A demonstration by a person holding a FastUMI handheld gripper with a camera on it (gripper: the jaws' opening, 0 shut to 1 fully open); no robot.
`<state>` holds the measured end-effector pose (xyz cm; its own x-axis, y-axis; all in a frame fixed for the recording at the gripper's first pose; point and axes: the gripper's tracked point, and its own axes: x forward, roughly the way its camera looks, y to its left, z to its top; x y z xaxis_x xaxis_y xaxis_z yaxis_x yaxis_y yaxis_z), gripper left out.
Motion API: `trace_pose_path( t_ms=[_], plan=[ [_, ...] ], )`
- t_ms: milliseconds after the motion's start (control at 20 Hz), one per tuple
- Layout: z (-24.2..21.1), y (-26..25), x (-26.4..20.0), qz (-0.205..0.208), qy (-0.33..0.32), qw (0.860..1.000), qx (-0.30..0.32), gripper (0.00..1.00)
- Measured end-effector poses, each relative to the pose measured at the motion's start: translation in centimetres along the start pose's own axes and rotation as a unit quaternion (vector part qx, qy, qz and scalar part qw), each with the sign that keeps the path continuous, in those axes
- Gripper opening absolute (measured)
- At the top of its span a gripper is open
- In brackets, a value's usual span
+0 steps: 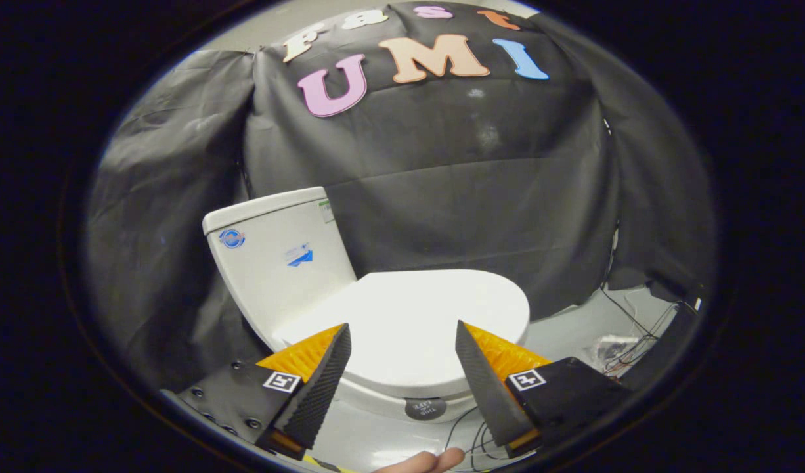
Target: Open the toilet lid.
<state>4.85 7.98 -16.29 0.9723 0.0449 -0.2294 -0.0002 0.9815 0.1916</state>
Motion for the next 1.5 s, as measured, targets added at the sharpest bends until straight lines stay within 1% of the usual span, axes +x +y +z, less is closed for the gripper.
trace_pose_path(
  t_ms=[150,300,400,450,500,600,700,850,950,1100,1150,1250,1400,1450,1500],
  plan=[
    [-0.4,0.2,0.2,-0.010,-0.007,1.000,0.023,0.99],
    [-1.2,0.4,0.6,-0.006,-0.007,0.998,0.060,0.99],
    [-2.2,0.4,0.8,0.002,-0.003,0.994,0.110,0.98],
    [-2.6,0.8,1.0,0.013,-0.004,0.990,0.140,0.98],
    [-2.6,0.8,1.4,0.014,-0.008,0.986,0.163,0.97],
    [-3.3,-0.2,1.9,-0.001,-0.012,0.979,0.202,0.97],
    [-3.4,-0.8,1.9,-0.012,-0.028,0.965,0.259,0.97],
    [-4.4,-1.3,1.9,-0.024,-0.034,0.948,0.315,0.97],
    [-5.6,-2.5,1.6,-0.042,-0.036,0.926,0.372,0.96],
    [-7.2,-4.8,1.0,-0.067,-0.048,0.886,0.456,0.96],
    [-8.0,-5.1,0.9,-0.075,-0.045,0.877,0.473,0.96],
    [-9.4,-4.8,1.0,-0.075,-0.024,0.858,0.507,0.96],
    [-12.6,-4.7,1.8,-0.087,0.027,0.838,0.538,0.96],
    [-13.5,-4.1,1.8,-0.084,0.045,0.832,0.547,0.82],
    [-13.8,-3.3,1.8,-0.071,0.056,0.825,0.558,0.74]
  ],
)
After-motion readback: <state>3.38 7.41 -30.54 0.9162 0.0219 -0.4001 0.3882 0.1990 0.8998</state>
